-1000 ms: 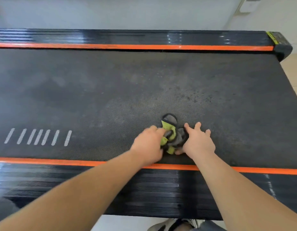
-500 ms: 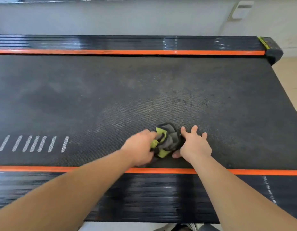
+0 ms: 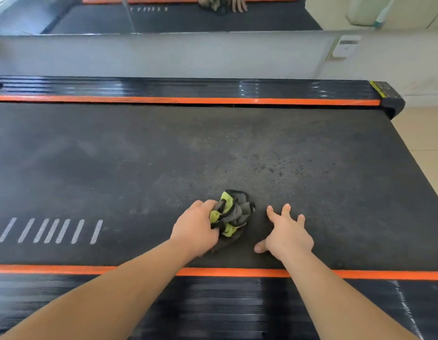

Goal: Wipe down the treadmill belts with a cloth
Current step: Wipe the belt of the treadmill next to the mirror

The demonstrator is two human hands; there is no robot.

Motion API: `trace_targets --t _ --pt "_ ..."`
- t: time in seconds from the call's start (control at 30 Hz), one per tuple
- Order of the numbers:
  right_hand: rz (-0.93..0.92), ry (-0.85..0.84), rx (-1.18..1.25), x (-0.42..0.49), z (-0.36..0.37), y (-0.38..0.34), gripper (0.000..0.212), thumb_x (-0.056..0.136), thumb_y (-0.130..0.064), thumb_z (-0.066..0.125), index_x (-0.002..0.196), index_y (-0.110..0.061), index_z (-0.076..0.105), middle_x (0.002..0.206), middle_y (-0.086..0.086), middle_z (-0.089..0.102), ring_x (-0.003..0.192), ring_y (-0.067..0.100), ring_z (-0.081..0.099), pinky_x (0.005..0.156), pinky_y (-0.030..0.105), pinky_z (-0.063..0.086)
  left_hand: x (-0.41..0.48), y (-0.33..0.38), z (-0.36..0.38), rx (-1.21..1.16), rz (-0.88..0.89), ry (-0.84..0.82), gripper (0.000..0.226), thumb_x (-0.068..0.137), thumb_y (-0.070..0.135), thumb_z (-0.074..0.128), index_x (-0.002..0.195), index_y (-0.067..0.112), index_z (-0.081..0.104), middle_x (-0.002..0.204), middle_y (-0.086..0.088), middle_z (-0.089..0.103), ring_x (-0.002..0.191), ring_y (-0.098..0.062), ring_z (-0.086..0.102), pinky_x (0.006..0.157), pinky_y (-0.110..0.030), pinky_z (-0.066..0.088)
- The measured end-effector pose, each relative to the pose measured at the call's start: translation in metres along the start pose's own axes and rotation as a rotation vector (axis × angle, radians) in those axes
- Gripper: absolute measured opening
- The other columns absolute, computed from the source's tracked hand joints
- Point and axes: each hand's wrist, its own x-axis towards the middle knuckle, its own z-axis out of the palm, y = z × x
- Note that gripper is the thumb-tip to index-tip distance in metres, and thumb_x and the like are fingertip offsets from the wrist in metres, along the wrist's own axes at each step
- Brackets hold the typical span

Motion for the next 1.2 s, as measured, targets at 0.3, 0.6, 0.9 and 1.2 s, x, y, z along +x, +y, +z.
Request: trace_targets --t 0.3,0.6,0.9,1.2 --pt "-0.131 0.459 0.703 -0.017 -0.007 -0.035 0.043 0.108 -0.027 0.044 0.151 -0.024 0.050 0.157 0.002 0.045 0.144 0.021 0.042 0.109 0.038 0.040 -0.001 0.029 -0.045 -0.867 -0.079 -0.157 0.047 0.091 0.049 0.075 0.134 0.035 0.063 0.128 0.017 0.069 0.121 -0.003 0.063 0.109 -0.032 0.048" --pt "-0.396 0.224 0.245 -0.015 0.014 -0.081 0.105 0.086 -0.073 0.061 0.161 -0.044 -0.006 0.171 -0.001 -0.015 0.158 0.026 -0.013 0.122 0.055 0.030 0.058 -0.041 -0.103 0.339 -0.084 -0.204 0.087 0.088 0.047 0.073 0.159 0.025 0.028 0.162 -0.005 0.023 0.149 -0.030 0.030 0.115 -0.045 0.040" --pt "-0.314 0.293 -0.001 0.047 -0.009 -0.110 0.067 0.089 -0.062 0.062 0.147 -0.051 0.030 0.160 0.002 0.016 0.151 0.037 0.007 0.108 0.061 0.041 0.126 -0.058 -0.097 0.660 -0.158 -0.274 0.150 0.056 0.085 0.077 0.161 0.034 -0.017 0.170 -0.014 -0.013 0.156 -0.042 -0.014 0.114 -0.081 0.005" --pt "-0.397 0.568 -0.327 0.170 -0.102 -0.151 0.042 0.090 -0.042 0.063 0.128 -0.034 0.047 0.121 0.004 0.038 0.114 0.031 0.044 0.086 0.048 0.047 0.136 -0.091 -0.091 0.481 -0.110 -0.307 0.142 0.057 0.086 0.074 0.155 0.050 -0.022 0.167 0.006 -0.029 0.155 -0.032 -0.025 0.117 -0.073 0.016"
